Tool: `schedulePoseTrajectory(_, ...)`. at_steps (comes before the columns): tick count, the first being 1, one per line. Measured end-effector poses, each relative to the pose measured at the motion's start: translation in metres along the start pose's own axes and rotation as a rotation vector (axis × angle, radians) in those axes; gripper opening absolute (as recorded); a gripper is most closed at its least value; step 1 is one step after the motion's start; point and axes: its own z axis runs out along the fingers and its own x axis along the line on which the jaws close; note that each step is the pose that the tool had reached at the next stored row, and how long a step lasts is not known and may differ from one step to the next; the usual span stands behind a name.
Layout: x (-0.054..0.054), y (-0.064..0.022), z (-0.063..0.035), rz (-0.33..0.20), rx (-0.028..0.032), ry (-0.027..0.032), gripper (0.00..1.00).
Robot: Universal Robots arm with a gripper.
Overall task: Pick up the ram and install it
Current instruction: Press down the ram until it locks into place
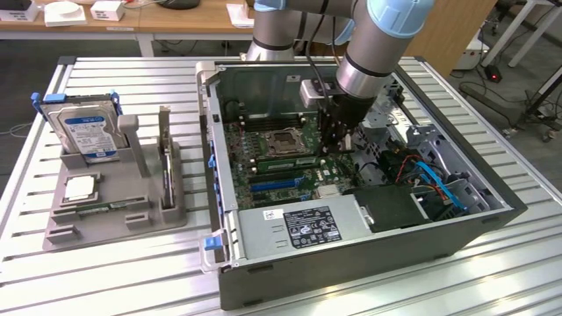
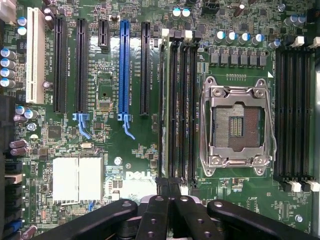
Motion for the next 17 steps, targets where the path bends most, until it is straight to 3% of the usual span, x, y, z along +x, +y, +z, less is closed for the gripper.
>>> schedulePoseTrajectory(17, -0.0014, 0.0003, 0.0047, 0.0, 0.0001, 0.0002, 0.09)
